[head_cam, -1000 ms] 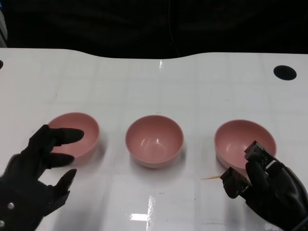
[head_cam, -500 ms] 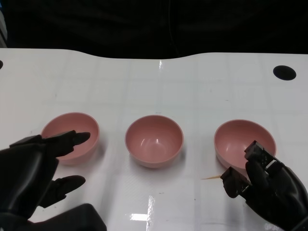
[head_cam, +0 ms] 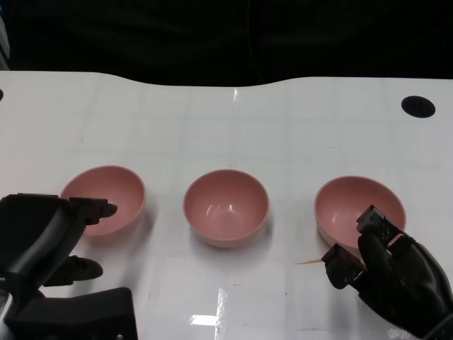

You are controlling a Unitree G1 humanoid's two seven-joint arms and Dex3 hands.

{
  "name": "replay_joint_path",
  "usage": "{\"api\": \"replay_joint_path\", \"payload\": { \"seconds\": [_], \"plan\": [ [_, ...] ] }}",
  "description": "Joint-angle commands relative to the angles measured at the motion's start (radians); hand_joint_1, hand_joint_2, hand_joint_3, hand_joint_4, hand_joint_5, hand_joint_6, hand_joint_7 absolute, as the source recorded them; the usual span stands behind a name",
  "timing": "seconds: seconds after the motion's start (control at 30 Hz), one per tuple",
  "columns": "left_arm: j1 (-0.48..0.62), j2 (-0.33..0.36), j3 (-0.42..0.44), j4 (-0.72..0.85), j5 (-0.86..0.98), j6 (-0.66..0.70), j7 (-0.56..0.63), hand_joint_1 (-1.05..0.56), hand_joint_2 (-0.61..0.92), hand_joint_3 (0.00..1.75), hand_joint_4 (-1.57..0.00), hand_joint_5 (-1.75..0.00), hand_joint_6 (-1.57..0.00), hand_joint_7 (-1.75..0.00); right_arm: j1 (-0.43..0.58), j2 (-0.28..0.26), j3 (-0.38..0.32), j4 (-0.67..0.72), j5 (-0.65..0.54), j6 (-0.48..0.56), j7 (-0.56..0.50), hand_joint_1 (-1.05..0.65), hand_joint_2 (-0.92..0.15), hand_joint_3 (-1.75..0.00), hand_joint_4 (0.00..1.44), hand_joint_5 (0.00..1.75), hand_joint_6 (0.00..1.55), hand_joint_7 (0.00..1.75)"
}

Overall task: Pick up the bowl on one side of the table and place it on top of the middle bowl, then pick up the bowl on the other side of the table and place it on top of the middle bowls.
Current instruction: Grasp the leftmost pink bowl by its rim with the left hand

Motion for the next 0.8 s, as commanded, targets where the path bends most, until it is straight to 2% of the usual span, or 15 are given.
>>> {"api": "replay_joint_path", "payload": {
  "seconds": [0.03,0.13,0.27,0.47,0.8],
  "plan": [
    [-0.048,0.016,-0.012,0.069,-0.003,-0.029,0.014,-0.73,0.7,0.02,-0.81,-0.01,-0.85,0.0,-0.005,-0.009,-0.001,-0.003,-0.007,-0.009,-0.004,-0.12,-0.6,-1.18,0.82,1.75,0.63,1.7],
    [-0.13,0.01,-0.04,0.194,-0.021,-0.062,0.015,-0.71,0.75,0.02,-0.74,0.0,-0.8,0.0,-0.014,-0.014,0.001,0.011,-0.005,-0.011,0.015,-0.11,-0.59,-1.2,0.83,1.75,0.64,1.71],
    [-0.147,0.013,-0.046,0.224,-0.026,-0.077,0.025,-0.7,0.76,0.01,-0.73,0.0,-0.79,0.0,-0.017,-0.014,-0.001,0.016,-0.004,-0.012,0.022,-0.11,-0.59,-1.21,0.84,1.75,0.64,1.72],
    [-0.253,0.015,-0.116,0.354,0.006,-0.118,0.044,-0.79,0.84,0.02,-0.73,0.0,-0.77,0.0,-0.008,-0.008,0.004,0.003,-0.015,-0.019,0.008,-0.13,-0.56,-1.24,0.84,1.75,0.63,1.73],
    [-0.352,0.002,-0.186,0.471,0.007,-0.117,0.031,-0.76,0.9,0.02,-0.69,0.0,-0.73,0.0,0.0,-0.002,0.004,-0.012,-0.017,-0.011,-0.007,-0.13,-0.56,-1.27,0.85,1.75,0.63,1.74]
  ]
}}
